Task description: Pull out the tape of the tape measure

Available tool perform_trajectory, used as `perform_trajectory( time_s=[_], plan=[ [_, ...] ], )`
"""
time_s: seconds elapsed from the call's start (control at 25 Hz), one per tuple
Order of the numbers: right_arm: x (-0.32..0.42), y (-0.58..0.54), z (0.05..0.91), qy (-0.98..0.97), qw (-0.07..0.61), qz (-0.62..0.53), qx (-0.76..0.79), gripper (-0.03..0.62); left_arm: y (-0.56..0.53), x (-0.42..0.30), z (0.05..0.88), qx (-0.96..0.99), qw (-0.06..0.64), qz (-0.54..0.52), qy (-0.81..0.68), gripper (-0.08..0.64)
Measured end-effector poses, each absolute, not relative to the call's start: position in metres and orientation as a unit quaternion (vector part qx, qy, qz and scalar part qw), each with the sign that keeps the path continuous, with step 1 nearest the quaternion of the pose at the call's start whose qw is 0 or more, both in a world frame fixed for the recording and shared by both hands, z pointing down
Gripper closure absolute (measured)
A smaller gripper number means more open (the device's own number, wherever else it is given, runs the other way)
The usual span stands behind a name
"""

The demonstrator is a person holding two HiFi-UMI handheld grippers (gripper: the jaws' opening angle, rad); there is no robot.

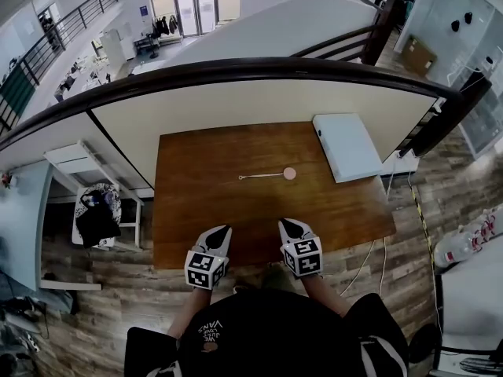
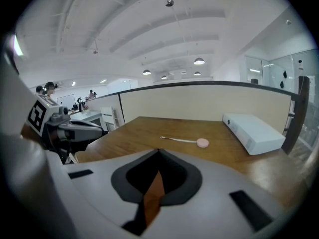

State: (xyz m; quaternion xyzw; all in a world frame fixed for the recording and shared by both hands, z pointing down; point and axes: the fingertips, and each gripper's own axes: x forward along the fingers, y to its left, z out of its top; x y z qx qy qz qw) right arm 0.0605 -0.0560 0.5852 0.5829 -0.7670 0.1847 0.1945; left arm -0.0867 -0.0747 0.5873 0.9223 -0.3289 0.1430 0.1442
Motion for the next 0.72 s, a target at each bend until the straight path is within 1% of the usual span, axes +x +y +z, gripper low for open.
perform_trajectory(
  time_s=[0.72],
  plan=[
    [0.057, -0.069, 0.589, -0.763, 0.206, 0.189, 0.582, 0.58, -0.09, -0.09, 0.594, 0.925, 0.144, 0.152, -0.317, 0.549]
  ],
)
